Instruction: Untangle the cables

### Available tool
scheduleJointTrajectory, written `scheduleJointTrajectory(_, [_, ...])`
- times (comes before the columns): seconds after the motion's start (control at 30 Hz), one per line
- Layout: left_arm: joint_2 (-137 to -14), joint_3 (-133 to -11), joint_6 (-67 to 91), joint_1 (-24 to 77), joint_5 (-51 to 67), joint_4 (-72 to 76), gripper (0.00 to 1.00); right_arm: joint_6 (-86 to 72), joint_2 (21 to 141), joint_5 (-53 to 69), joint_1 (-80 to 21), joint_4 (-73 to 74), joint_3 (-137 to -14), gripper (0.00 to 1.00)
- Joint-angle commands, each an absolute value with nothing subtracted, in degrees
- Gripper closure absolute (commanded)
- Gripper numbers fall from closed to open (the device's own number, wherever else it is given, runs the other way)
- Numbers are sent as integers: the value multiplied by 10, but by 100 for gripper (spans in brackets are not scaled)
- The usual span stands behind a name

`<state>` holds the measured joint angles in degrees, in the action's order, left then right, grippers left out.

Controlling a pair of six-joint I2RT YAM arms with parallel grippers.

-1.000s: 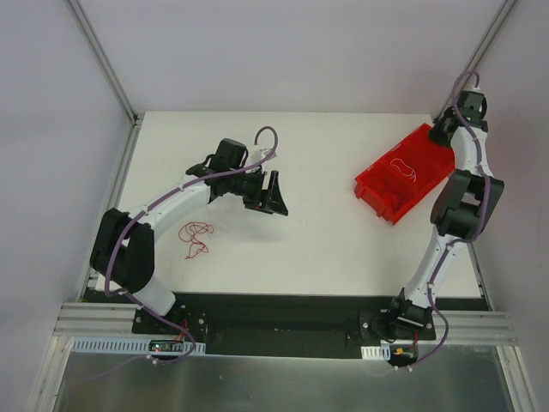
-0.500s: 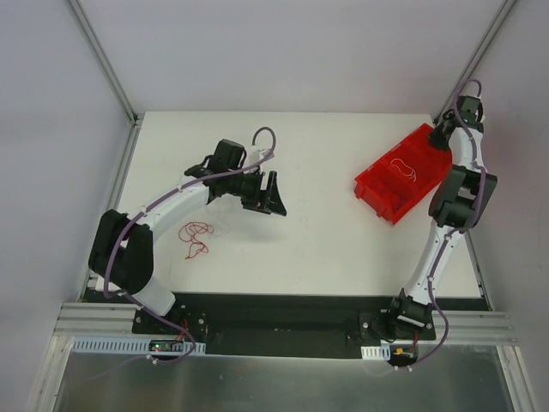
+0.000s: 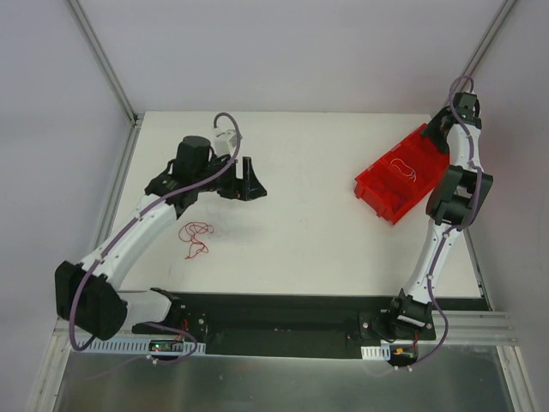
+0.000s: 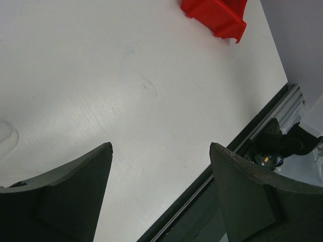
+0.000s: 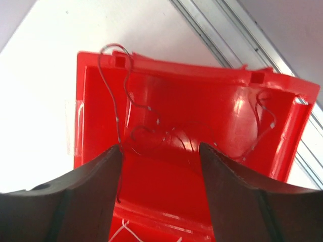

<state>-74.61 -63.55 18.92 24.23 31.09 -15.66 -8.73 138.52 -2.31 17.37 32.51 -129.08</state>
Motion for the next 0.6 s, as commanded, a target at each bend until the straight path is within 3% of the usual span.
scheduleJointTrajectory(0.0, [-637, -585, 235, 236, 202, -181, 23, -76, 1291, -44, 171, 389, -1288, 31])
scheduleJointTrajectory(0.3, [-566, -523, 288, 124, 25, -339, 16, -90, 1042, -89, 128, 379, -1042, 25])
scheduleJointTrajectory(0.43, [-558, -526, 299, 35, 73, -358, 13, -61, 925, -134, 13, 322, -917, 24])
scheduleJointTrajectory(0.57, [-576, -512, 308, -10, 149, -366, 18, -83, 841, -8, -147, 153, -768, 27])
